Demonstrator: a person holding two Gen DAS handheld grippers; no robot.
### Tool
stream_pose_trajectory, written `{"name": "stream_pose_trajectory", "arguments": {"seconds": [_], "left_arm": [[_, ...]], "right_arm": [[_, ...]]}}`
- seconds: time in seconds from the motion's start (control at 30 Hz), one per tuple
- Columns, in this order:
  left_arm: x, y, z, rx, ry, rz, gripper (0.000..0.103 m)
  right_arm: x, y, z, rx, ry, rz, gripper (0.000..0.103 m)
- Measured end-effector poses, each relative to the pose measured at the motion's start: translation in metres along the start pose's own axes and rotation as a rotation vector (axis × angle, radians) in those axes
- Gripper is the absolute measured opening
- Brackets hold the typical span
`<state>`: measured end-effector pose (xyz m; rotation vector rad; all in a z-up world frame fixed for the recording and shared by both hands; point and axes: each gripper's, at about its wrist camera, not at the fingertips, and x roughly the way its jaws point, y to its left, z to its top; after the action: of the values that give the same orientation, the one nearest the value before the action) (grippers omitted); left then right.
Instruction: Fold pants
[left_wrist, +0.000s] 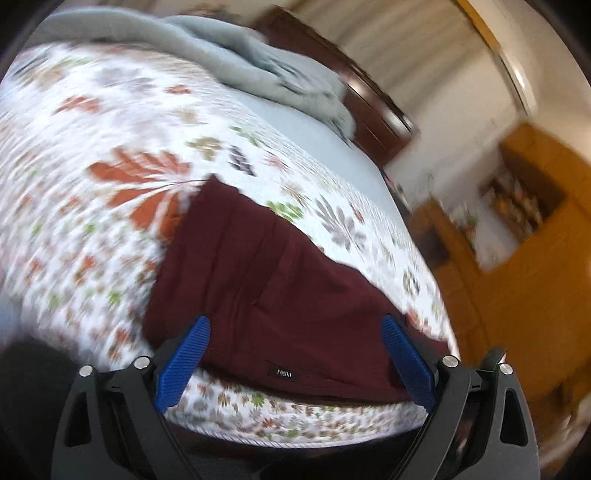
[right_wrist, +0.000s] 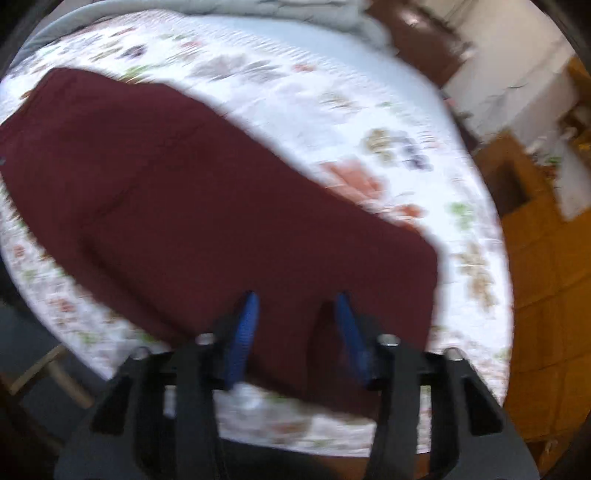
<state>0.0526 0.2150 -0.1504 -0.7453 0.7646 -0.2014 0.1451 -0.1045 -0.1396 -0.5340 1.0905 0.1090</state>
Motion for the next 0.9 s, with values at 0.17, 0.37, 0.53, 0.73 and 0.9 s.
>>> {"name": "stream_pose_trajectory", "arguments": {"seconds": [0.17,0.37,0.53,0.73,0.9], "left_arm": [[-0.011,0.046,-0.010,-0.318,-0.015,-0.063,0.094],[0.006,0.097,-0.013,-0.637,-0.011,-0.133,0.094],[0.026,0.105,-0.015,-0.686,0.004,-0.128,0.094],[0.050,0.112,-0.021,-0.727,0.034,-0.145,0.094],[0.051,0.104,-0.019,-0.697,0.019,-0.120,0.094]], "right_arm": [[-0.029,0.045,0.047,-0.097,-0.036,0.266,0.058],[-0.052,0.092,0.159,-0.185,0.002,0.744,0.078],[-0.035,0.142,0.254,-0.327,0.107,0.916,0.084],[-0.005,0.206,0.313,-0.556,0.268,0.921,0.087],[0.029,0.252,0.348,-0.634,0.336,0.920,0.089]]}}
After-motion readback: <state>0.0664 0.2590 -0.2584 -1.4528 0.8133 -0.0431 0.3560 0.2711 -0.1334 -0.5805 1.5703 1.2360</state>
